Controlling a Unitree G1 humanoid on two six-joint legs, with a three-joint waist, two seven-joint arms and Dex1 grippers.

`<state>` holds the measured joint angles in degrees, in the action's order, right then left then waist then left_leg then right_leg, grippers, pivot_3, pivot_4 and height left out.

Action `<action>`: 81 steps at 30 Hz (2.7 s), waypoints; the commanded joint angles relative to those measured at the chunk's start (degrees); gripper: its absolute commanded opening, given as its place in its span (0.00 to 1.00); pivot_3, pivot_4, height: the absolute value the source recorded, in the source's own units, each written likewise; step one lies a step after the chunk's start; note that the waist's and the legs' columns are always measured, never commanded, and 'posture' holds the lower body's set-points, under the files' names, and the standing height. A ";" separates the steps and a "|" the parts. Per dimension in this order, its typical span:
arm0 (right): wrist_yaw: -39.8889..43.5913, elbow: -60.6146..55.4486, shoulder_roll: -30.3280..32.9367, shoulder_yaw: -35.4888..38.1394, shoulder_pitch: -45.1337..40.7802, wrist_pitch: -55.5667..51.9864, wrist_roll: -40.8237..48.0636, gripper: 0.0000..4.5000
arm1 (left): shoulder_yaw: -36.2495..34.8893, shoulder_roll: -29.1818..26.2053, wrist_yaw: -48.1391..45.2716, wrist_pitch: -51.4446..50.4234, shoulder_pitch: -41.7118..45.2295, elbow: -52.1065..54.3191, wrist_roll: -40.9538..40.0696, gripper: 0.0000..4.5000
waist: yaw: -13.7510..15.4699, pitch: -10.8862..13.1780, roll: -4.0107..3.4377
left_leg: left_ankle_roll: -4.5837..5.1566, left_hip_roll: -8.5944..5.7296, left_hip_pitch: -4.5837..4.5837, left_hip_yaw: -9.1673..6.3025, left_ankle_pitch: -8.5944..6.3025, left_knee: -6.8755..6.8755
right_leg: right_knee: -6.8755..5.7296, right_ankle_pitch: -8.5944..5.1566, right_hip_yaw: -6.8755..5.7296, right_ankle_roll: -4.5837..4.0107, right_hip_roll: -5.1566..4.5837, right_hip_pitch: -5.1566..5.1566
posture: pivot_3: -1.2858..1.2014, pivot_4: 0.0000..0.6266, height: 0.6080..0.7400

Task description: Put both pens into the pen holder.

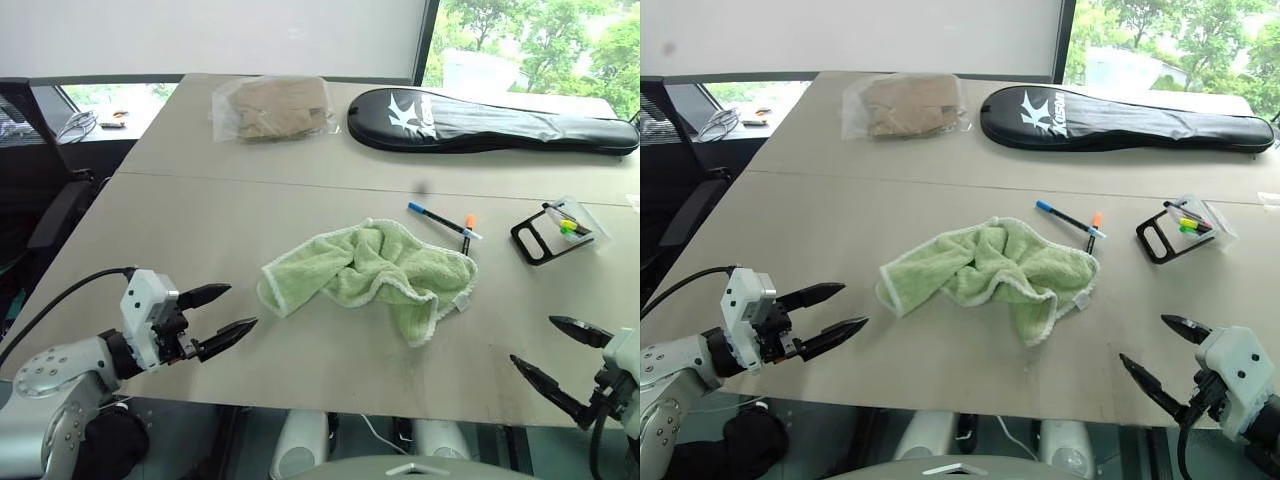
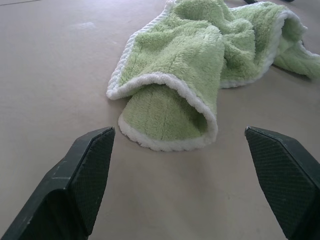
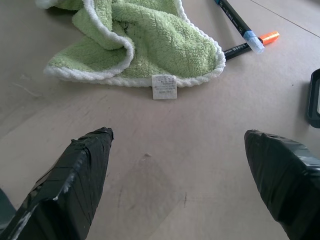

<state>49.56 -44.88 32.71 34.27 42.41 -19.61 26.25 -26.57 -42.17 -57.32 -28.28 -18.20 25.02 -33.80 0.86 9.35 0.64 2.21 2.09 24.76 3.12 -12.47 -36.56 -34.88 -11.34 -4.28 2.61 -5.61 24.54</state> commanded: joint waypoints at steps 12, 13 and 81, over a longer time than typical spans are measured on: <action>-7.68 -10.69 0.12 -5.20 -6.01 -1.81 2.77 1.00 | 42.24 5.64 13.60 -38.32 59.78 -7.50 2.13 0.97 | 0.97 0.04 0.13 | 0.24 -0.02 -0.35 -0.25 0.06 -0.86 | -0.53 -0.04 0.01 -0.04 0.75 -0.73 | 0.52 0.24 1.00; -7.90 -11.25 0.23 -5.43 -5.90 -1.79 2.57 1.00 | 44.93 7.31 14.71 -40.33 62.56 -10.38 3.53 0.97 | 1.26 0.06 0.18 | 0.24 -0.02 -0.36 -0.29 0.06 -0.86 | -0.56 -0.05 -0.01 -0.04 0.77 -0.73 | 0.52 0.24 1.00; -15.20 73.16 -6.90 -57.93 -104.23 -33.54 -19.53 1.00 | 19.25 1.36 6.76 -7.42 26.76 8.34 -2.61 0.73 | -0.24 0.12 0.84 | 0.21 0.06 0.00 0.23 0.08 -0.88 | -0.98 0.32 0.68 -0.44 1.25 0.13 | 0.52 0.24 1.00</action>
<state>32.83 25.47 25.88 -23.86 -59.43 -55.27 8.41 -6.74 -40.93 -50.89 -37.23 8.72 31.01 -36.17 0.62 9.48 1.48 2.42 2.15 24.75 3.38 -12.39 -37.44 -35.86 -11.02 -3.58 2.17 -4.36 24.66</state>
